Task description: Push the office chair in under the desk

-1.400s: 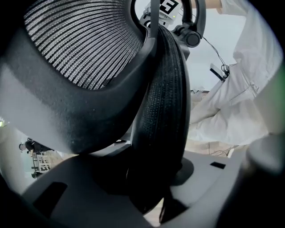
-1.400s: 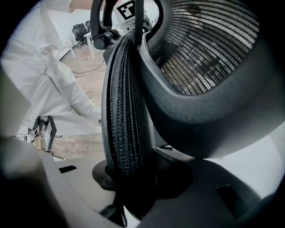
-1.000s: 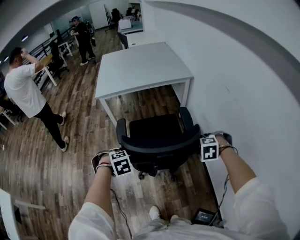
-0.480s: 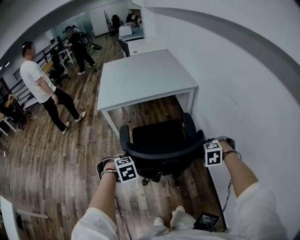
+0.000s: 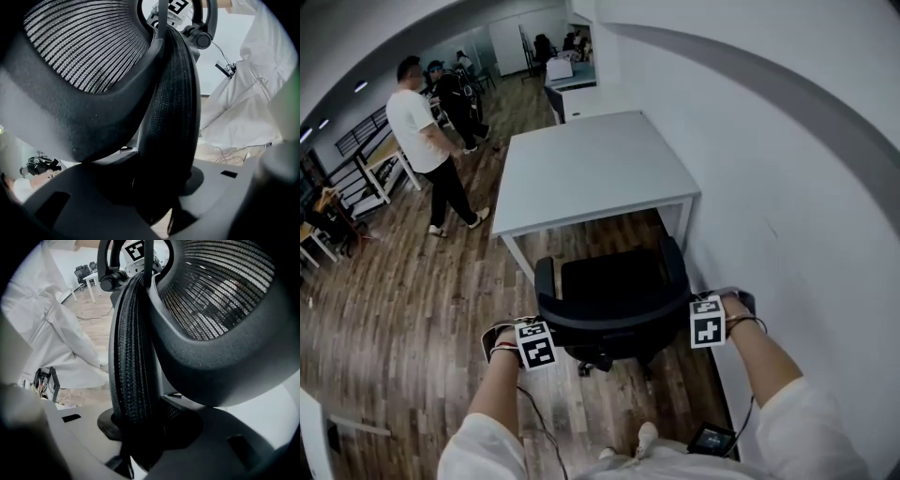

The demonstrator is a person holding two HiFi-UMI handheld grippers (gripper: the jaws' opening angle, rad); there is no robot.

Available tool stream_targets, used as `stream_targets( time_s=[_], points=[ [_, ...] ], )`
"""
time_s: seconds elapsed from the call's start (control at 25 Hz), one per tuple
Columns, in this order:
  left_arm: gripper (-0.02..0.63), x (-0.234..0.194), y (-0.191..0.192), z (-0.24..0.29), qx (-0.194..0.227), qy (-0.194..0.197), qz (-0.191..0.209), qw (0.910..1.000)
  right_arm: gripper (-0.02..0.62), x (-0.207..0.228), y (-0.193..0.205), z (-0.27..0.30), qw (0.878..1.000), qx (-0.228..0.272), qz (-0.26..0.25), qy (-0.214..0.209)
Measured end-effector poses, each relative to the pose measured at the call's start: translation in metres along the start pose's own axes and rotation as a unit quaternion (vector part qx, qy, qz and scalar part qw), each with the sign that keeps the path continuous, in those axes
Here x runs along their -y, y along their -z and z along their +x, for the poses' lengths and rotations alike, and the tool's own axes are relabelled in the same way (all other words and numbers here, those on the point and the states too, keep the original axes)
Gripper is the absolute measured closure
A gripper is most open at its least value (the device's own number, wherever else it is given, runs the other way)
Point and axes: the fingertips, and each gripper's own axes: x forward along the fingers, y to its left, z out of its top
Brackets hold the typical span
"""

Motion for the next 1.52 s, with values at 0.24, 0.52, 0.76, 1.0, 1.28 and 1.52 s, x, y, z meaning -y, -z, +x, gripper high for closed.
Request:
stream_targets(
  time_s=[0.24, 0.52, 0.76, 1.0, 1.28, 1.52],
  points=[
    [0.454, -0.018, -0.001, 0.001, -0.002, 0.001, -0.004, 1.0000, 0.446, 0.020, 0.000, 0.003, 1.000, 0.002, -0.006, -0.001],
    [0.457, -0.032, -0.001, 0.002, 0.004, -0.010, -0.008, 0.9999, 0.448, 0.035, -0.003, 0.005, 1.000, 0.005, -0.011, 0.001],
    [0.457, -0.040, -0.003, 0.004, 0.002, -0.006, -0.006, 1.0000, 0.449, 0.041, 0.010, 0.017, 1.000, -0.008, 0.002, -0.003],
    [0.457, -0.060, -0.003, 0.010, 0.004, -0.005, -0.009, 0.9999, 0.449, 0.064, 0.006, 0.024, 1.000, -0.006, -0.003, -0.001],
    [0.457, -0.088, -0.007, 0.013, 0.005, -0.008, -0.011, 0.9999, 0.449, 0.091, 0.009, 0.028, 1.000, -0.008, -0.003, -0.006],
    [0.457, -0.113, -0.008, 0.021, 0.006, -0.007, -0.011, 0.9999, 0.448, 0.117, 0.007, 0.039, 1.000, -0.006, -0.002, -0.004]
  ],
)
